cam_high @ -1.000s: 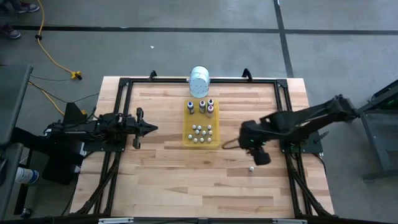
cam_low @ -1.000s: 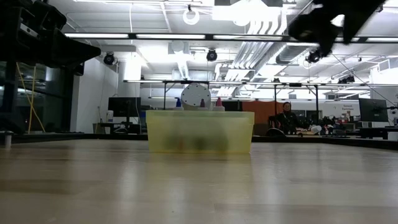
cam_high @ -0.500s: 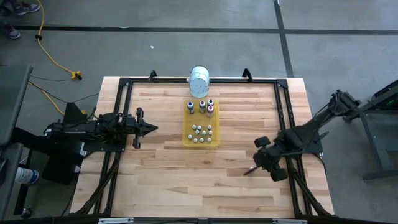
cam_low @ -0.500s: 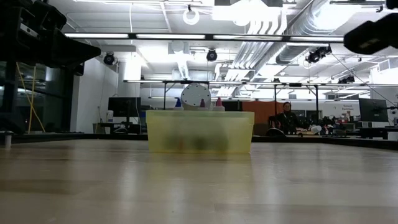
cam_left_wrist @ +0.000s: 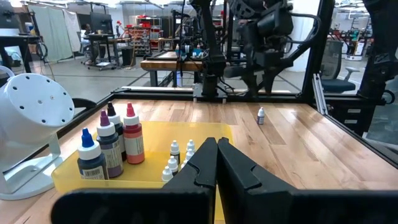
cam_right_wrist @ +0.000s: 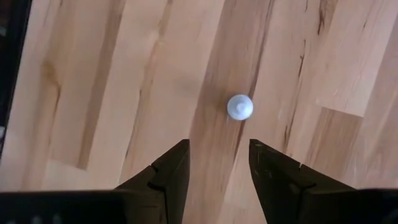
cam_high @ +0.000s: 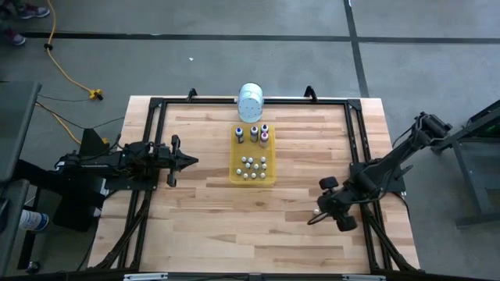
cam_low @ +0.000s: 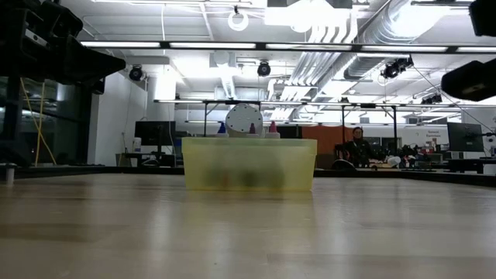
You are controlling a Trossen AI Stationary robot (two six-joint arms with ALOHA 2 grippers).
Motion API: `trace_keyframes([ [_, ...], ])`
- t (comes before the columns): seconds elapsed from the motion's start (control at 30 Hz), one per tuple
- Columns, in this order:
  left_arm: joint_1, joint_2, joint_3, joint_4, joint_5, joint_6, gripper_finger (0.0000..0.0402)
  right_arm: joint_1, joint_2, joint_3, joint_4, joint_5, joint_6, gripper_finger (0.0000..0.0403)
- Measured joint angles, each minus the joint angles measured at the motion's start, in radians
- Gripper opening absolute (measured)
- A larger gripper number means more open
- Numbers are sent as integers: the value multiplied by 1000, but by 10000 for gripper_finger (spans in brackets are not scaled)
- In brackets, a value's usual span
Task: Pick & Place food coloring
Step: Put the small purple coloring bottle in the yellow transparent bin
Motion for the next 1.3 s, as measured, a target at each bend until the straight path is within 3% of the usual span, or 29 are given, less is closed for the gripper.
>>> trace_keyframes([
  [0.7, 0, 0, 0, 0, 0, 0, 0, -78, 200, -4, 124, -54, -64, 154],
  [1.3, 0, 0, 0, 0, 0, 0, 0, -78, 210, -4, 171, -22, -91, 153],
])
